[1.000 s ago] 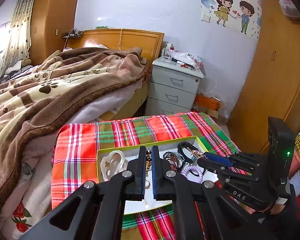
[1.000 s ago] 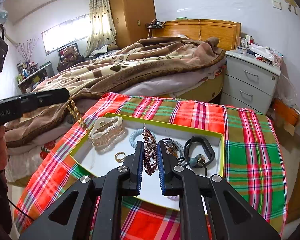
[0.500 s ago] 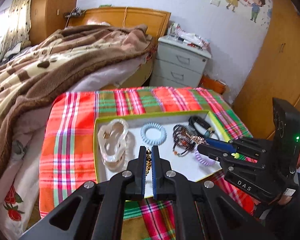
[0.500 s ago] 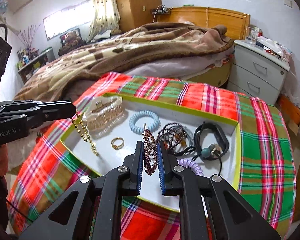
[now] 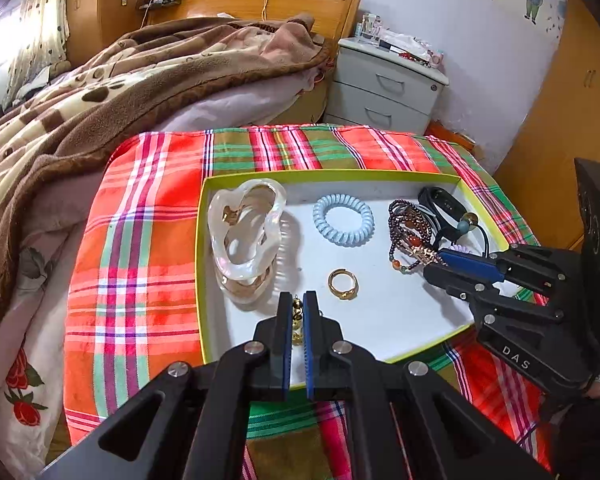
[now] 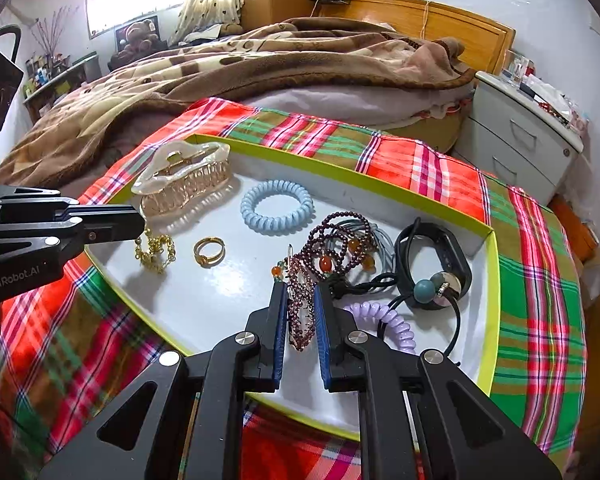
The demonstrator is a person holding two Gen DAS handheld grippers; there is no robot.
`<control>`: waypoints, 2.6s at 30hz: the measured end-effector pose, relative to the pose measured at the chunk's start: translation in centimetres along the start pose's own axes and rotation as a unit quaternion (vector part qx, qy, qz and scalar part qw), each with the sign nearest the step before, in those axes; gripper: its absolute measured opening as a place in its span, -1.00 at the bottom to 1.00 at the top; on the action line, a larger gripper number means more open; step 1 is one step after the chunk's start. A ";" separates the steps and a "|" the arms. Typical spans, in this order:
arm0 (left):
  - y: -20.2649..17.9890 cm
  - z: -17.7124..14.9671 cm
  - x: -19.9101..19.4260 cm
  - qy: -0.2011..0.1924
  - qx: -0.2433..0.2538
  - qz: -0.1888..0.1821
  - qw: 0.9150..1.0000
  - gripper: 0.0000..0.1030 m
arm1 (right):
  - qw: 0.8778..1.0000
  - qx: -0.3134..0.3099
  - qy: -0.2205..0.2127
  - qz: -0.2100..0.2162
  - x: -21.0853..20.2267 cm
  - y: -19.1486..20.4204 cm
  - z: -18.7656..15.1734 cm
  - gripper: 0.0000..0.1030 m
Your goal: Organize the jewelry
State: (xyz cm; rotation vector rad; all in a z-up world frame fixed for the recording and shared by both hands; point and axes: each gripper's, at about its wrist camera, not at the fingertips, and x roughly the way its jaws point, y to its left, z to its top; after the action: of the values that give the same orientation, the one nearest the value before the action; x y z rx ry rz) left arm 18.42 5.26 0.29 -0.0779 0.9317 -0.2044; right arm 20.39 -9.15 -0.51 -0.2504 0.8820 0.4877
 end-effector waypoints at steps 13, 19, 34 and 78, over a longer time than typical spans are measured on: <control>0.5 -0.1 0.2 0.005 -0.017 0.000 1.000 -0.76 | 1.000 0.008 0.004 0.002 0.2 0.2 -0.2 -0.65; 0.4 -0.1 -0.1 0.002 -0.020 0.003 1.000 -0.52 | 1.000 0.024 -0.006 0.010 -0.4 0.1 -0.2 -0.27; -2.1 -1.7 -3.9 -0.049 -0.025 0.068 0.996 -0.13 | 0.989 0.113 -0.089 -0.027 -6.9 0.6 -1.6 -0.16; -4.7 -5.5 -6.9 -0.074 -0.040 0.116 0.990 -0.13 | 0.978 0.162 -0.116 -0.065 -10.0 2.2 -5.0 -0.16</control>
State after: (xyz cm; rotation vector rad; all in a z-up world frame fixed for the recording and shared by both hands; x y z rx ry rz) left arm 9.38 2.21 3.21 -0.0570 0.7933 0.0542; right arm 10.54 -12.30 4.25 0.0480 0.6984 0.2401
